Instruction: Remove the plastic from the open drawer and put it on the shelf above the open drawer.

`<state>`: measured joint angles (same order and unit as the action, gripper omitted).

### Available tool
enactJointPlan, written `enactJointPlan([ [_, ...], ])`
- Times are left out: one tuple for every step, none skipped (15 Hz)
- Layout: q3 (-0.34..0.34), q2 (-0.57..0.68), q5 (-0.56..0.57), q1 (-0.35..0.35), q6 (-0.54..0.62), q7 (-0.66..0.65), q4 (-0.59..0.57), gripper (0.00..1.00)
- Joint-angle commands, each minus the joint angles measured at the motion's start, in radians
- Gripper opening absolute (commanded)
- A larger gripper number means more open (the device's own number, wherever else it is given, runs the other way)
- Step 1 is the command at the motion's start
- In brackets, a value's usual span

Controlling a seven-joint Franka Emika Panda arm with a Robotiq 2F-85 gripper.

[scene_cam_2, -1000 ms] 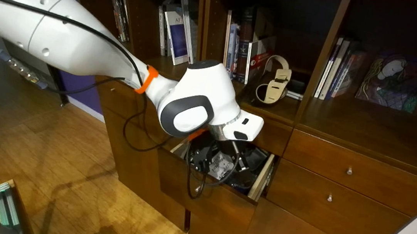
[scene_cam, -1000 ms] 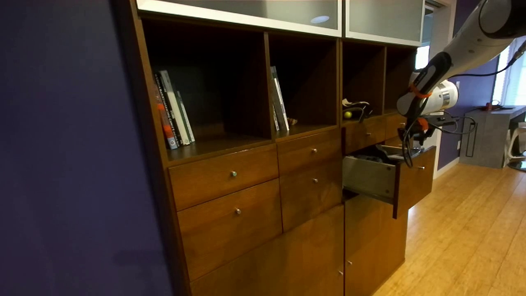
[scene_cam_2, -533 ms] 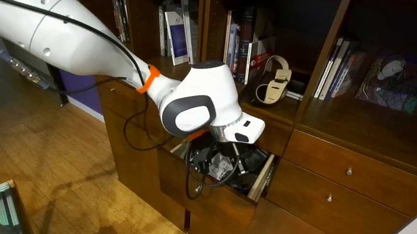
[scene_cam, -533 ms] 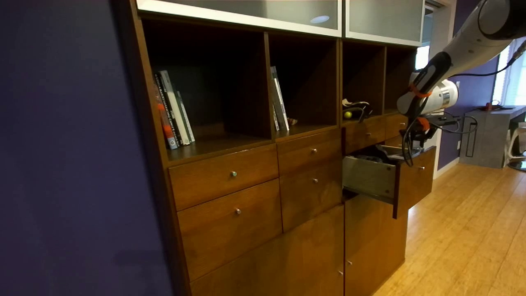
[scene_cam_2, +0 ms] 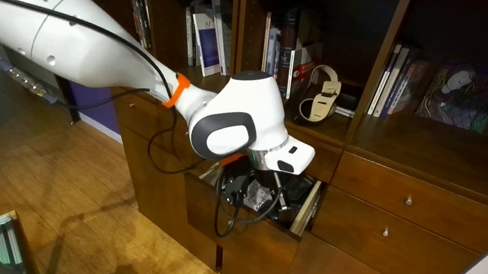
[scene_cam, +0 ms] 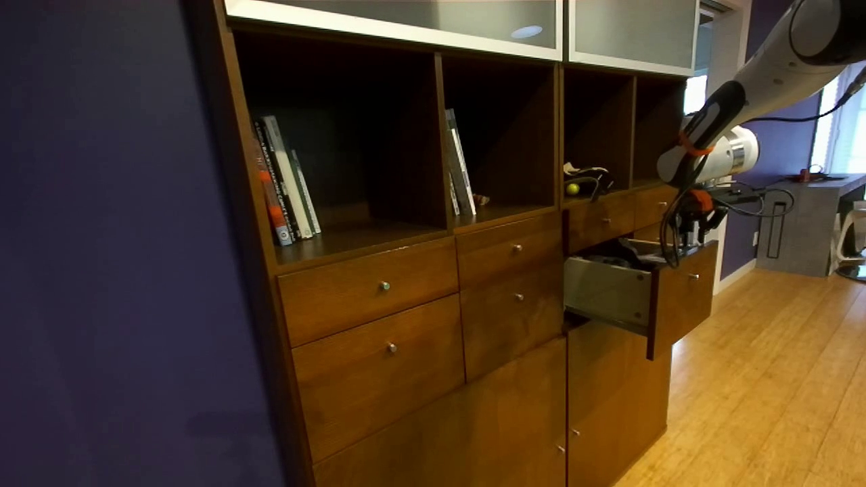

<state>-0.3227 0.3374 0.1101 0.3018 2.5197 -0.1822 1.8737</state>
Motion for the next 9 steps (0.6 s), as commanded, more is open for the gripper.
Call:
enactJointPlan([
  [0.001,-0.002,-0.042,0.014,-0.043,0.007,-0.017,0.35],
  [0.003,-0.001,-0.051,0.015,-0.047,0.009,-0.019,0.35],
  [0.003,0.000,-0.055,0.015,-0.048,0.007,-0.020,0.31],
  [0.004,0.000,-0.061,0.015,-0.050,0.007,-0.021,0.25],
  [0.005,0.000,-0.065,0.015,-0.053,0.007,-0.021,0.22],
  [0.004,-0.001,-0.065,0.015,-0.055,0.006,-0.021,0.20],
  [0.003,-0.002,-0.064,0.013,-0.059,0.005,-0.021,0.13],
  [0.002,-0.003,-0.063,0.013,-0.064,0.004,-0.021,0.18],
  [0.001,-0.004,-0.061,0.012,-0.068,0.004,-0.021,0.16],
])
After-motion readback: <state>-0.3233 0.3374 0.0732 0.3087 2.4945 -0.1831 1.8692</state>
